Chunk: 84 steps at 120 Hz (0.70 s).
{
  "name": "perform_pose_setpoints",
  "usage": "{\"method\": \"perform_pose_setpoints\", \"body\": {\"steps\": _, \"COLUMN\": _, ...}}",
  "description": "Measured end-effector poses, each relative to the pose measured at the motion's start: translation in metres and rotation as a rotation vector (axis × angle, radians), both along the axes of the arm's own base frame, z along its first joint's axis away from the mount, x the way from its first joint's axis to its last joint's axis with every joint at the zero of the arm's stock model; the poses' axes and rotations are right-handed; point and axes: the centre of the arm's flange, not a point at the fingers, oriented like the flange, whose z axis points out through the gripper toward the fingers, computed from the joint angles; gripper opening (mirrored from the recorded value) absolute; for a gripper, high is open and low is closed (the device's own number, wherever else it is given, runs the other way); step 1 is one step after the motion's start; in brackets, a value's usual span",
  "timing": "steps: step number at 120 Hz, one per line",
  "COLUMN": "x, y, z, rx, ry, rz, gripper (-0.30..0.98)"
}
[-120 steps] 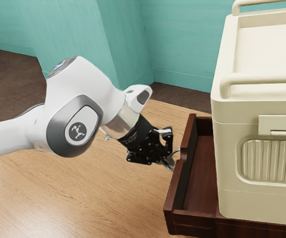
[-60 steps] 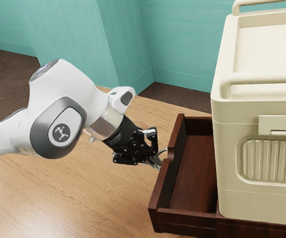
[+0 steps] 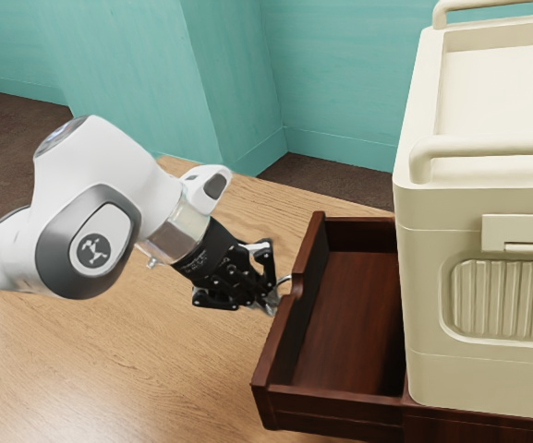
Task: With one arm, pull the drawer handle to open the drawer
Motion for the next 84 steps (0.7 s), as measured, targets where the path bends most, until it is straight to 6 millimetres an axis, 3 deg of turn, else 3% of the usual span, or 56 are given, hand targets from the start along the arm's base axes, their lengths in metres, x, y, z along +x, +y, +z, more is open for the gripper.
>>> {"method": "perform_pose_setpoints", "body": {"steps": 84, "x": -0.010, "y": 0.037, "z": 0.001, "rx": 0.007, "ry": 0.006, "rz": 0.048, "gripper": -0.10}}
